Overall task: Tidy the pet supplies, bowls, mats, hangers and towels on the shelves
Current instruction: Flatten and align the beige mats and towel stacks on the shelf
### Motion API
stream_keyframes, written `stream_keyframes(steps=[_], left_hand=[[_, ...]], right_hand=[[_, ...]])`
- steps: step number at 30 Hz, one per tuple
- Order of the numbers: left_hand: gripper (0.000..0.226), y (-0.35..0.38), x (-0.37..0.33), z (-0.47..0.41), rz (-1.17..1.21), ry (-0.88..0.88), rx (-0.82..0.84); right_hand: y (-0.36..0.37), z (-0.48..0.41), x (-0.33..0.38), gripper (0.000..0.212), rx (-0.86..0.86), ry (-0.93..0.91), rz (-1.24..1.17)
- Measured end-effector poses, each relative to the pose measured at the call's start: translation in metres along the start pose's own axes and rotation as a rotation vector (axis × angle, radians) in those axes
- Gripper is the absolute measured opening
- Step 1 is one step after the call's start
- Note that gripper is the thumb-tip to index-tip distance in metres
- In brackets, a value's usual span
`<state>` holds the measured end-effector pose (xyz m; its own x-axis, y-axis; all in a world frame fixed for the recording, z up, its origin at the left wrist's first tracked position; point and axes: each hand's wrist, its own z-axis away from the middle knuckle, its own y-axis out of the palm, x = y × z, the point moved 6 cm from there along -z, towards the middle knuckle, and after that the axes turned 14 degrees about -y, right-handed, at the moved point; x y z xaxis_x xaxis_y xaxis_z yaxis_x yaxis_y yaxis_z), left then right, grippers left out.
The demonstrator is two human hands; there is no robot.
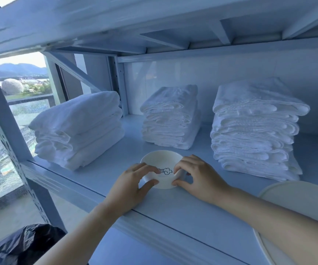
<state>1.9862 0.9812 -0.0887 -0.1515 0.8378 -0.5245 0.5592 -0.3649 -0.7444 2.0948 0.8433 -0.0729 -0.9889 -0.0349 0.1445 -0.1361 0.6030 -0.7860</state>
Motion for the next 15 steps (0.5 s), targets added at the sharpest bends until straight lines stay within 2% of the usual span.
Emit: stream_keyframes(steps=[7,11,15], left_hand=[[0.025,0.001,-0.003,0.004,-0.040,0.024,-0.024],[0.021,-0.002,-0.004,0.007,-0.019,0.056,-0.037],[0.030,-0.007,-0.007,0.010,-0.028,0.101,-0.087]], right_hand=[[0.001,-0.002,0.001,0.025,0.043,0.050,-0.039],[0.002,-0.003,0.005,0.025,0.075,0.052,-0.041],[-0.002,-0.002,0.012,0.027,0.071,0.068,-0.050]])
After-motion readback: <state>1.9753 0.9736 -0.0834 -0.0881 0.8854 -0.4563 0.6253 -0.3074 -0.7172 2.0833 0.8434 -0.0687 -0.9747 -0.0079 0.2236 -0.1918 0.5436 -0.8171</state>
